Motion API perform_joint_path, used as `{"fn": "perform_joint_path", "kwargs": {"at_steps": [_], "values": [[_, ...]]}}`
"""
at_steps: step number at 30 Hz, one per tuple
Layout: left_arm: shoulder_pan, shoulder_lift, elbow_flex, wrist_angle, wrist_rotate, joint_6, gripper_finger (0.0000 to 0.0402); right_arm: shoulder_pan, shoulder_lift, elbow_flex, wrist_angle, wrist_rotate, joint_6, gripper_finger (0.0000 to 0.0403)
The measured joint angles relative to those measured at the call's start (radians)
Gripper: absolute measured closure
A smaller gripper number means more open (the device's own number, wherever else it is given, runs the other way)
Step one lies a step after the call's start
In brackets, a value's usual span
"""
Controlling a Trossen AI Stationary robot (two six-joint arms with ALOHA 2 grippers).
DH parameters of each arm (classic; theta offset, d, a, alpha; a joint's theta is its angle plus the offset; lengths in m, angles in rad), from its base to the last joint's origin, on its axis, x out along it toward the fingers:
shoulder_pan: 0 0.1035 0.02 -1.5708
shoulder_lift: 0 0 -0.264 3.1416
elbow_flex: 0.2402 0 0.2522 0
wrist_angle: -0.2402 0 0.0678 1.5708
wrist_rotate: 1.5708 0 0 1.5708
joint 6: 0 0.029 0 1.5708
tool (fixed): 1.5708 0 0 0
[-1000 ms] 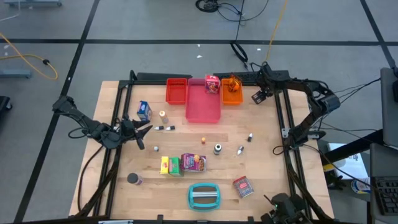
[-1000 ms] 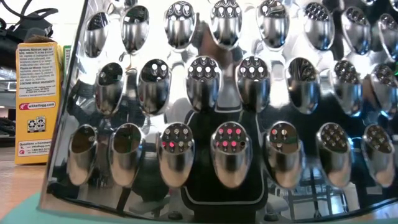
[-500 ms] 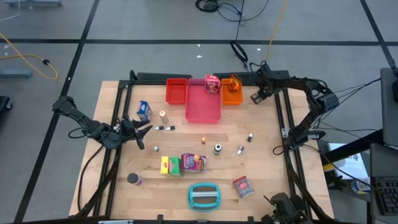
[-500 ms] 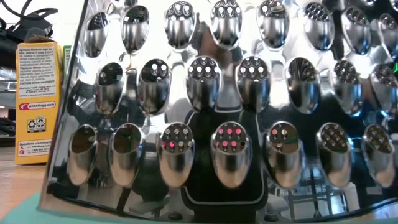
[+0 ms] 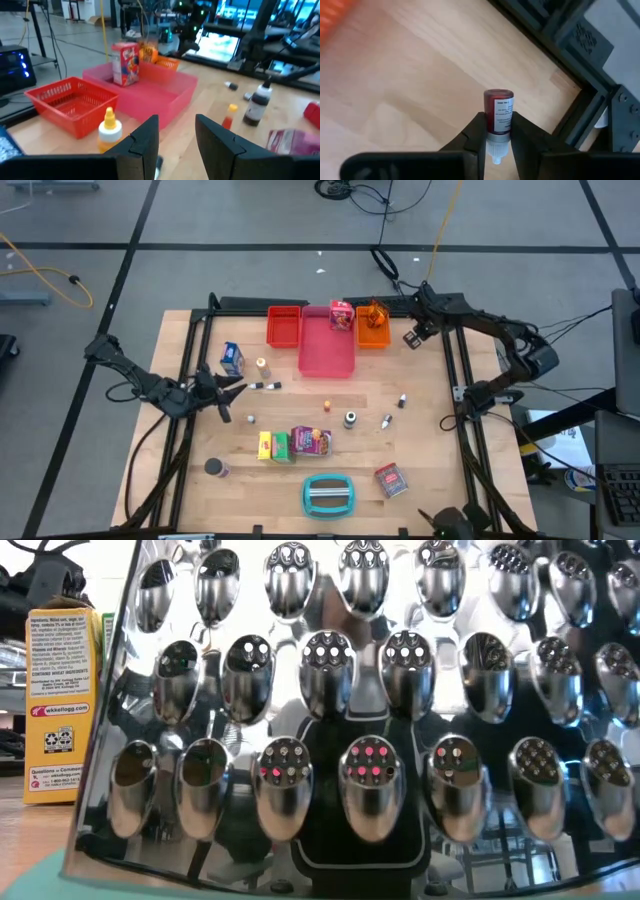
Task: Pick & Place Kitchen Items
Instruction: Put the small red food coloring bottle into the red bin
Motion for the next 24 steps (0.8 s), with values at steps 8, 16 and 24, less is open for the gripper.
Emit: {"fn": "perform_joint_path", "kwargs": {"at_steps": [8,16,24], "values": [[0.002,0.000,0.000,0.115,0.001,0.016,0.0273,0.115,-0.083,0.000,0.004,-0.082,0.042,0.0347],[0.080,0.000,0.000,0.250,0.078,0.016,0.0273,0.246,-0.176,0.001,0.064,-0.213,0.088,0.0347],[0.224,0.000,0.000,0.308,0.226,0.031,0.0273,0.387,-0.243,0.001,0.177,-0.289,0.140,0.0347]]}}
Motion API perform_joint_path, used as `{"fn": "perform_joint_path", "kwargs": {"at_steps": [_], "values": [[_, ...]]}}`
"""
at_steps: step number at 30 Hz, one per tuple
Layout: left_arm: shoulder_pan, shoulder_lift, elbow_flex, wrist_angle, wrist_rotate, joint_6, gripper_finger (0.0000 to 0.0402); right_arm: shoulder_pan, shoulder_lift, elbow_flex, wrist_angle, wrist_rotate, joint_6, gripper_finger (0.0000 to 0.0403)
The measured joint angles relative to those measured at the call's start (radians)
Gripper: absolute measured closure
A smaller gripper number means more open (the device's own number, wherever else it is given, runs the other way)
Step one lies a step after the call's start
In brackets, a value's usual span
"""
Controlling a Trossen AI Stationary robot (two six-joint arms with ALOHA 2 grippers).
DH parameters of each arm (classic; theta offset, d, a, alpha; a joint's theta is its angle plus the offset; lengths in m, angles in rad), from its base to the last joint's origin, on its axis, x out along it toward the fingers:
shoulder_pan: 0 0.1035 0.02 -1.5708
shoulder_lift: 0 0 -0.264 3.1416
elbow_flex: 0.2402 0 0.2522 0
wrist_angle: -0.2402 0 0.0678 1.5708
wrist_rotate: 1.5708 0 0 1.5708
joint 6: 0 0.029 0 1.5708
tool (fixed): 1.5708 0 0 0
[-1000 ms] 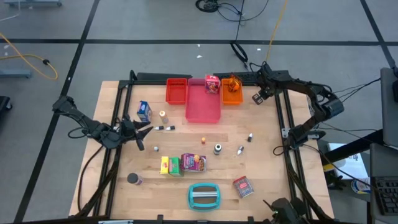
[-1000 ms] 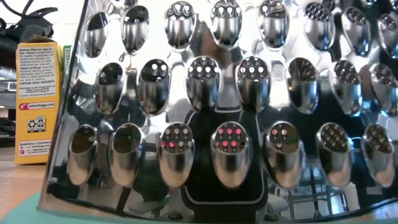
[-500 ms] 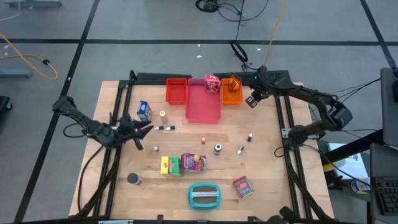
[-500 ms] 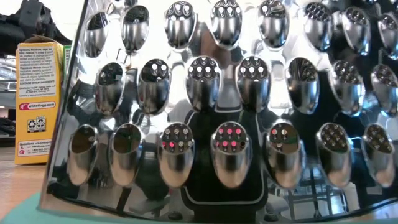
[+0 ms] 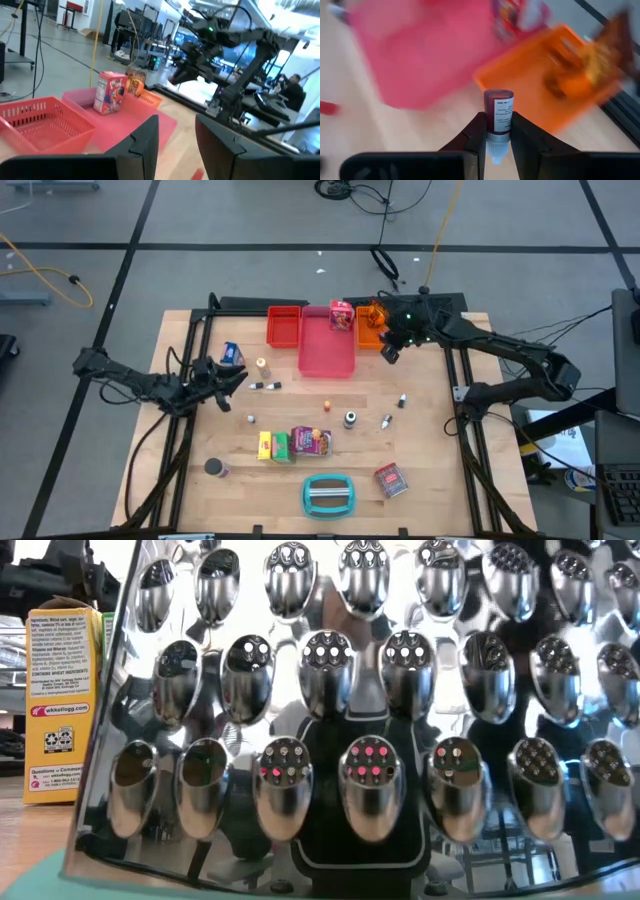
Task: Pick & Place Kitchen Items
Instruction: Put the small red food coloring bottle into the red bin
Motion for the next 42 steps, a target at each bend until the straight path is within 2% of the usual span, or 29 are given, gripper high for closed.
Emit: {"fn": "perform_joint_path", "kwargs": {"at_steps": [7,10,18,23,27,32,38,42], "values": [[0.135,0.005,0.000,0.044,0.121,-0.001,0.0273,0.132,-0.006,0.000,0.131,-0.002,0.026,0.0347],[0.190,0.043,0.000,0.099,0.189,-0.001,0.0273,0.180,-0.006,0.000,0.187,-0.002,0.027,0.0346],[0.326,0.265,0.000,0.342,0.345,0.008,0.0272,0.269,-0.006,0.000,0.341,-0.002,0.032,0.0346],[0.395,0.405,0.008,0.498,0.516,-0.003,0.0272,0.310,-0.006,0.000,0.422,-0.002,0.038,0.0346],[0.427,0.501,0.070,0.531,0.541,0.008,0.0272,0.340,-0.006,0.000,0.469,-0.002,0.038,0.0346],[0.459,0.633,0.195,0.512,0.660,0.054,0.0272,0.362,-0.006,0.000,0.512,-0.002,0.033,0.0346],[0.490,0.809,0.329,0.482,0.745,0.100,0.0272,0.363,-0.006,0.000,0.509,-0.001,0.043,0.0346],[0.504,0.911,0.401,0.481,0.754,0.115,0.0272,0.363,-0.006,0.000,0.507,-0.001,0.042,0.0346]]}}
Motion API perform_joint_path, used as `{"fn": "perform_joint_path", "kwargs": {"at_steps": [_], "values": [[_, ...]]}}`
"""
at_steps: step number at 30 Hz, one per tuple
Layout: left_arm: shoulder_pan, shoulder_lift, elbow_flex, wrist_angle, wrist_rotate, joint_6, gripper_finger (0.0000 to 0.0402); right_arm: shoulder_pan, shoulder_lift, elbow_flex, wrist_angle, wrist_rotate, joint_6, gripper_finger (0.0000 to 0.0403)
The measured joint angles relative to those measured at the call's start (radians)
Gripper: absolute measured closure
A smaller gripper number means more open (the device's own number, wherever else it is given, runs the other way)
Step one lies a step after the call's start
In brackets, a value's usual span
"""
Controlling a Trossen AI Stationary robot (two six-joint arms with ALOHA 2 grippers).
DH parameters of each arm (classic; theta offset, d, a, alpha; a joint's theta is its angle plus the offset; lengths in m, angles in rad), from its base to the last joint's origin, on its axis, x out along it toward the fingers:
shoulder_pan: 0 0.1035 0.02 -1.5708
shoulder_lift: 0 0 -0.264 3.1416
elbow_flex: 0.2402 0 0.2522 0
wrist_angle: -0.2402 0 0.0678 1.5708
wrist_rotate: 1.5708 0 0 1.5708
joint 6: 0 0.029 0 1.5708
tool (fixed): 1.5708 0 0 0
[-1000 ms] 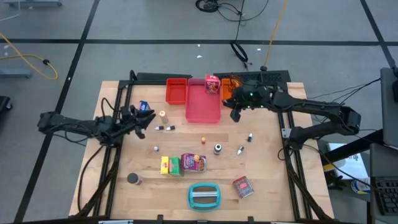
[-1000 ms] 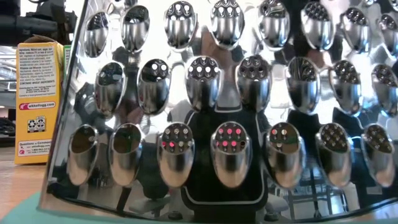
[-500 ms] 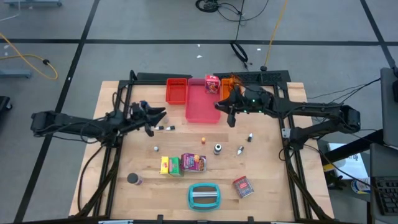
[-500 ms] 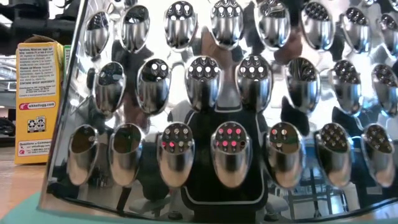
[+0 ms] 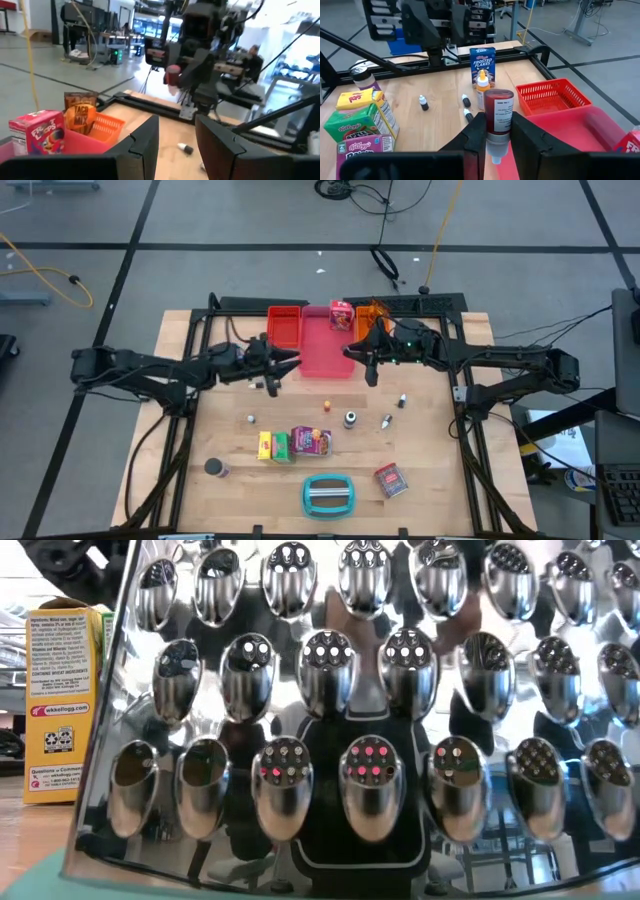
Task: Pick & Place Kitchen Items
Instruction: Put the small red food coloring bottle into the red bin
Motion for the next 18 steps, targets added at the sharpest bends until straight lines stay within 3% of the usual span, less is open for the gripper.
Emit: {"fn": "perform_joint_path", "kwargs": {"at_steps": [18], "values": [[0.061,0.278,0.265,0.003,0.207,0.026,0.0272,0.005,0.000,0.000,-0.001,-0.049,-0.016,0.0346]]}}
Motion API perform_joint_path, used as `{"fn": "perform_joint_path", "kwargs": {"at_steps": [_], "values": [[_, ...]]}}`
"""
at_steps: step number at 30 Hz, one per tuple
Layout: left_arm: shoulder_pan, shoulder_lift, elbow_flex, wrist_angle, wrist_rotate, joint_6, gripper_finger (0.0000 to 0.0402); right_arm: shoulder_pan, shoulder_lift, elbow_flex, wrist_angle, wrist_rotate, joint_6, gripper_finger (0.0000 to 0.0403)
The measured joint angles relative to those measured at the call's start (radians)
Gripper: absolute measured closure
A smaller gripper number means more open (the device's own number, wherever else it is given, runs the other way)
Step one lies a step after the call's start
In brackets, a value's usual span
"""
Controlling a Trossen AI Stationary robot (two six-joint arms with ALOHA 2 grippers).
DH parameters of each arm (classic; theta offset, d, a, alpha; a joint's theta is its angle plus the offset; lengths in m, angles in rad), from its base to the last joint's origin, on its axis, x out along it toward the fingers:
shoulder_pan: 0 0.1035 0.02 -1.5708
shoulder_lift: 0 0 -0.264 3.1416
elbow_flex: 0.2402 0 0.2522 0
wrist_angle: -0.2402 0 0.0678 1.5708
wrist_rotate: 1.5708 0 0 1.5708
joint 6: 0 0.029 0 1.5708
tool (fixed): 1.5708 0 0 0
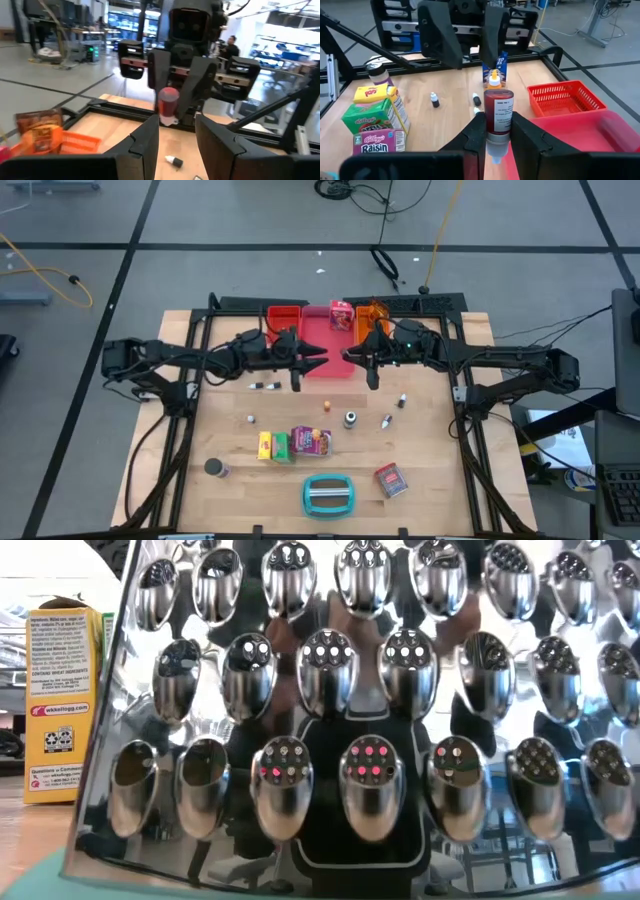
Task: Pick & Place Kitchen Items
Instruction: Put the small red food coloring bottle into the red bin
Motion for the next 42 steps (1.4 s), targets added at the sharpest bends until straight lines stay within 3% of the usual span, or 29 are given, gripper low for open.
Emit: {"fn": "perform_joint_path", "kwargs": {"at_steps": [4,20,32,42], "values": [[0.005,0.025,0.022,0.000,0.043,-0.004,0.0272,0.000,0.000,0.000,0.000,0.000,0.000,0.0346],[0.008,0.051,0.067,0.004,0.053,0.012,0.0271,0.000,0.000,0.000,0.022,0.000,-0.003,0.0346],[0.016,0.084,0.069,0.008,0.021,-0.024,0.0177,0.012,0.000,0.000,0.033,-0.001,-0.003,0.0346],[0.000,0.082,0.077,0.068,0.018,-0.024,0.0167,0.026,0.002,0.000,0.045,0.000,-0.027,0.0346]]}}
